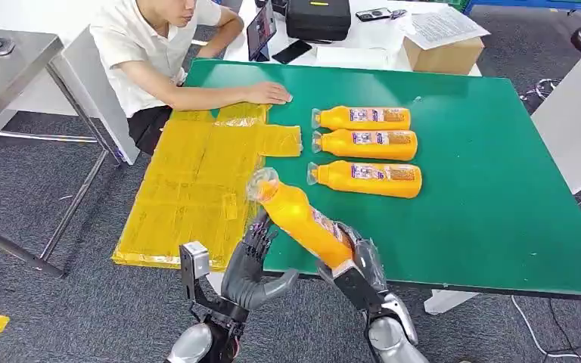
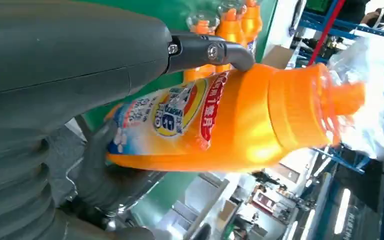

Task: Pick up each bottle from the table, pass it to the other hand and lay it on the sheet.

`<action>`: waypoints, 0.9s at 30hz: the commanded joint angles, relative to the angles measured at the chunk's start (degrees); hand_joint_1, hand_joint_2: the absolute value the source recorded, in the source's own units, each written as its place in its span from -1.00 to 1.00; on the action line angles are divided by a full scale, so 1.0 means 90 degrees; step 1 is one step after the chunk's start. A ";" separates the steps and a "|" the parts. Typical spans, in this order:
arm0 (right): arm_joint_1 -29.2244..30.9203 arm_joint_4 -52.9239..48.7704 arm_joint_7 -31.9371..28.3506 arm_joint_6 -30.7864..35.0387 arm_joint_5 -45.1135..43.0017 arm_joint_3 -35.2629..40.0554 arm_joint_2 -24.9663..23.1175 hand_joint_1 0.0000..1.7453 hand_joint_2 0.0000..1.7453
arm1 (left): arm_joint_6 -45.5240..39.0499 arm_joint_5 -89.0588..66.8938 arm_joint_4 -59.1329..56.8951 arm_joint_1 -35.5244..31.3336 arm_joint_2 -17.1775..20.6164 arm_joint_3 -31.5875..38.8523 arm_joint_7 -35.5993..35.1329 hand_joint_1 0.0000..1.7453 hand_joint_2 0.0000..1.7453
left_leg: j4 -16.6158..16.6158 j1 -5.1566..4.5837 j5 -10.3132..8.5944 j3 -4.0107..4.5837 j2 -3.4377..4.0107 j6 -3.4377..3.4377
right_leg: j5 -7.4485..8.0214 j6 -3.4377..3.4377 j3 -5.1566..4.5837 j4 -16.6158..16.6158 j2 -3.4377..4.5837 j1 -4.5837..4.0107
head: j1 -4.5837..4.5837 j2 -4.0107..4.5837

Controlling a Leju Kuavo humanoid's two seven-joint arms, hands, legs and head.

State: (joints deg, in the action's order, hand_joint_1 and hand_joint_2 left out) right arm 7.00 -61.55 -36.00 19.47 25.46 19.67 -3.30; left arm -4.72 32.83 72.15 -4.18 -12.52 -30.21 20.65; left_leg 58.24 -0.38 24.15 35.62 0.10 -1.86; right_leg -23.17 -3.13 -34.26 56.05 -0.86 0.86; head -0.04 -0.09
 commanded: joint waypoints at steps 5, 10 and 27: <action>0.0288 0.0629 -0.0333 0.0076 -0.0063 0.1318 -0.0175 0.94 1.00 | -0.0227 0.0254 -0.0635 -0.0839 0.0002 -0.0223 0.0093 -1.00 1.00 | -0.0004 0.0009 0.0008 -0.0023 0.0002 0.0013 | -0.0007 0.0012 0.0019 -0.0002 0.0007 -0.0008 | 0.0000 0.0000; 0.0334 0.0654 -0.0437 -0.0293 -0.0428 0.1562 -0.0383 0.90 1.00 | 0.0029 0.0693 -0.0799 -0.0801 -0.0068 -0.0277 -0.0209 -1.00 1.00 | -0.0003 0.0010 0.0012 -0.0028 0.0013 0.0013 | -0.0007 0.0014 0.0023 -0.0003 0.0020 -0.0009 | 0.0002 0.0000; 0.0366 0.0917 -0.0394 -0.1040 -0.1140 0.1718 -0.0513 -1.00 1.00 | 0.0731 0.1284 0.0285 -0.0470 -0.0033 -0.0003 -0.0066 1.00 1.00 | 0.0000 0.0009 0.0009 -0.0012 0.0010 0.0011 | -0.0005 0.0011 0.0007 0.0001 0.0015 -0.0008 | 0.0000 0.0000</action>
State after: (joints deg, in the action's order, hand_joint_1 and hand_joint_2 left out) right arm 7.75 -58.49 -39.65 14.71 17.47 31.49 -6.58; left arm -2.28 41.74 70.94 -8.25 -13.31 -29.90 20.59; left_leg 58.24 -0.35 24.15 35.64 0.11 -1.85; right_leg -23.18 -3.12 -34.30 56.06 -0.86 0.83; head -0.04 -0.09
